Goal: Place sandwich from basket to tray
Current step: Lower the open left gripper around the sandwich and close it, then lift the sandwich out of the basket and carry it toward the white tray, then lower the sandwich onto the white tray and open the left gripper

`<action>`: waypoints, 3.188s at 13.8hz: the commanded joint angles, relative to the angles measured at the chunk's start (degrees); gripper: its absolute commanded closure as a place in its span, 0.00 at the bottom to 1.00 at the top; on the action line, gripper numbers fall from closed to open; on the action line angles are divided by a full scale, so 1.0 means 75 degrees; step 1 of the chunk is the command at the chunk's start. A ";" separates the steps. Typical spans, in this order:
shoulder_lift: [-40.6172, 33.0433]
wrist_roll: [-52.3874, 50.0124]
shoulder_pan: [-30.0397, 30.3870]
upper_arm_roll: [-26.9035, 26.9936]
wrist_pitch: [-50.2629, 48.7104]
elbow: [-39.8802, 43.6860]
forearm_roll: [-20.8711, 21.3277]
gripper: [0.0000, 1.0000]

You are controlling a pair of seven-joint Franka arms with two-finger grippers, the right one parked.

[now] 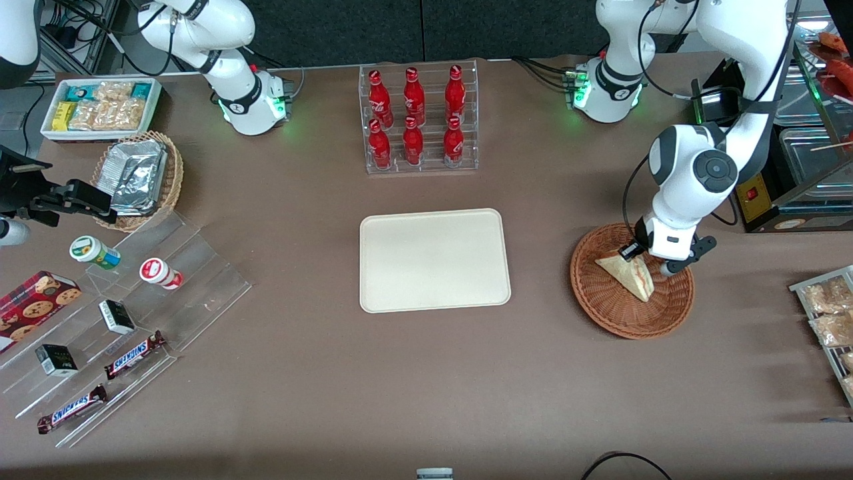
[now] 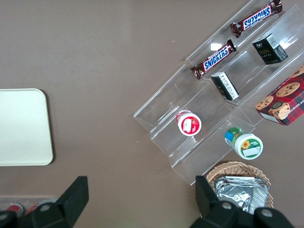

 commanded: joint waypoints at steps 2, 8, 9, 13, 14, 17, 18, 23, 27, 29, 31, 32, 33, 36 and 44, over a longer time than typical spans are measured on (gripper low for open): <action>-0.0198 -0.0063 -0.0091 0.0050 -0.0045 0.0042 0.0119 1.00; -0.0387 0.0007 -0.0091 0.0027 -0.3086 0.1948 0.0119 1.00; -0.0398 0.0007 -0.0114 0.0015 -0.3650 0.2324 0.0119 1.00; -0.0468 0.0007 -0.0663 -0.0020 -0.5538 0.3497 0.0119 1.00; -0.0527 0.0019 -0.0874 -0.0020 -0.5960 0.3743 0.0119 1.00; -0.0516 0.0008 -0.1682 -0.0032 -0.7004 0.4388 0.0084 1.00; -0.0516 -0.0004 -0.1986 -0.0032 -0.7135 0.4506 0.0049 1.00; -0.0352 -0.0168 -0.3195 -0.0043 -0.7043 0.4613 -0.0443 1.00; 0.0232 -0.0939 -0.4120 -0.0043 -0.6108 0.4613 -0.0572 1.00; 0.0666 -0.1420 -0.4496 -0.0043 -0.5393 0.4624 -0.0642 1.00; 0.1088 -0.1609 -0.4847 -0.0043 -0.4854 0.4694 -0.0643 1.00; 0.1345 -0.1714 -0.4988 -0.0043 -0.4654 0.4811 -0.0643 1.00; 0.1568 -0.1820 -0.5140 -0.0043 -0.4478 0.4870 -0.0643 1.00; 0.2330 -0.2090 -0.5492 -0.0043 -0.4019 0.5186 -0.0608 1.00; 0.3034 -0.1868 -0.5669 -0.0043 -0.3047 0.5281 -0.0080 1.00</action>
